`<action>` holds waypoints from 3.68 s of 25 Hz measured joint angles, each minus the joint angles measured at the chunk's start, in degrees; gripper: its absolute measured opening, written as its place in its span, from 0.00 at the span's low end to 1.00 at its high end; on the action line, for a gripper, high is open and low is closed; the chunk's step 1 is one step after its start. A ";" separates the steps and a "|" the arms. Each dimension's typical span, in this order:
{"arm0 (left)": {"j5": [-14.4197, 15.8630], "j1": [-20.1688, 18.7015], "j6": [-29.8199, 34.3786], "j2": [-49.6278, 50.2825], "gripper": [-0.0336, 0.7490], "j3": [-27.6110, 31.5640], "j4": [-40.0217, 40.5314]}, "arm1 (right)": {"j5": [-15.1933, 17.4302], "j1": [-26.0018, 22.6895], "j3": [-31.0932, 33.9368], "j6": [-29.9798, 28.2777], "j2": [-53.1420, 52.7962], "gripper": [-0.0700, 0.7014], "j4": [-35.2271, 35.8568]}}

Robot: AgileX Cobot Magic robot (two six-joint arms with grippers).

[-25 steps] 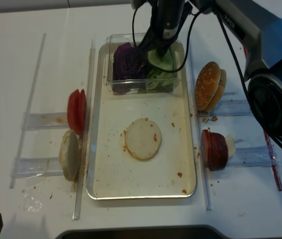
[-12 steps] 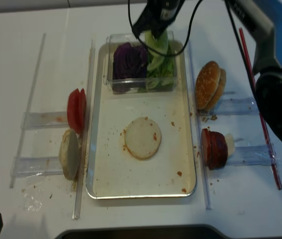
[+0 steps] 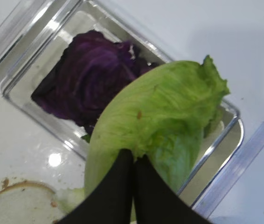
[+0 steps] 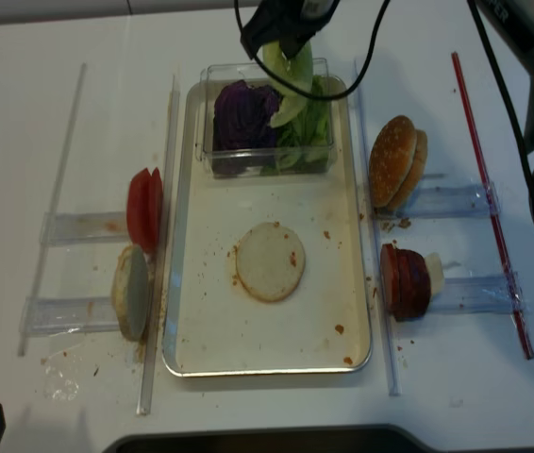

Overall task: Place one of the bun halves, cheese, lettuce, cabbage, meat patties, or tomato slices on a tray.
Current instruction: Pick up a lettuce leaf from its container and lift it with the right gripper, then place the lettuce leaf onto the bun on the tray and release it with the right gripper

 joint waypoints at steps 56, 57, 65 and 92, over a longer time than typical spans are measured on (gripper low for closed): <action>0.00 0.00 0.00 0.00 0.60 0.00 0.00 | -15.44 8.80 38.63 -3.67 -10.13 0.11 13.54; 0.00 0.00 0.00 0.00 0.60 0.00 0.00 | -15.44 8.80 38.63 -3.93 -10.14 0.11 13.80; 0.00 0.00 0.00 0.00 0.60 0.00 0.00 | -15.44 8.80 38.63 -4.44 -9.54 0.18 14.00; 0.00 0.00 0.00 0.00 0.60 0.00 0.00 | -2.16 8.80 22.98 -3.30 -9.54 0.71 14.91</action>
